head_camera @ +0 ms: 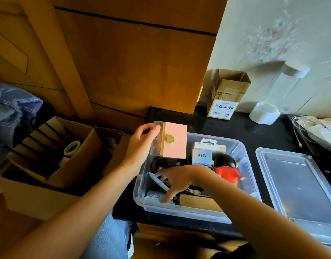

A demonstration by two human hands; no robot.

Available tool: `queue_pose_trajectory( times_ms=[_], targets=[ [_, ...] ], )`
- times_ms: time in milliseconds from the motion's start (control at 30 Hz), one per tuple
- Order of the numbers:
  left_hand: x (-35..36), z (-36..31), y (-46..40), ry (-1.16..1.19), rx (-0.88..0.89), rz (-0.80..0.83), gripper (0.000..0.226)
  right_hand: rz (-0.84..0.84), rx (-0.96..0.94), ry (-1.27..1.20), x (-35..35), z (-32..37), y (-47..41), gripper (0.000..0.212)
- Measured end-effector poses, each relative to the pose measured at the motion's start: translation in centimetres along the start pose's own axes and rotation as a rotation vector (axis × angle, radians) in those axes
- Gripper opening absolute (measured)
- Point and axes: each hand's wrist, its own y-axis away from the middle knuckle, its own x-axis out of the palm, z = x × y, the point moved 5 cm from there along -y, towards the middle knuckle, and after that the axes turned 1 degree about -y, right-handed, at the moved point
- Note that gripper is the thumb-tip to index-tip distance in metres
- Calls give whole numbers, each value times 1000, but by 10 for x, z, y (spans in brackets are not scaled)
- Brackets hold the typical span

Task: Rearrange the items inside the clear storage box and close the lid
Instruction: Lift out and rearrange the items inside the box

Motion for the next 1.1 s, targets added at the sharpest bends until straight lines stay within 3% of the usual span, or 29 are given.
queue_pose_trajectory(
  times_ms=[100,233,333,433,567,733,867,967,1100],
  targets=[
    [0,0,0,-11,-6,-4,28,-77,-16,138,3,10,-1,83],
    [-1,-1,0,-16,-17,-15,28,-272,-8,296,6,20,-5,50],
    [-2,0,-1,24,-57,-7,28,-461,18,191,-6,14,1,32],
    [-5,3,-5,121,-139,-32,28,-564,75,37,-25,-4,15,34],
    [-10,8,-7,281,-210,-20,46,-813,169,-48,-39,-24,37,26],
    [-11,8,-5,187,-172,-13,44,-1099,291,258,-44,-23,44,54],
    [-7,10,-3,85,-93,-24,38,-1086,257,274,-44,-15,38,44],
    [-9,13,-5,124,-142,-52,41,-1015,232,199,-36,-19,34,33],
    [-12,16,-7,183,-181,-57,40,-758,114,58,-27,-22,21,32]
  ],
)
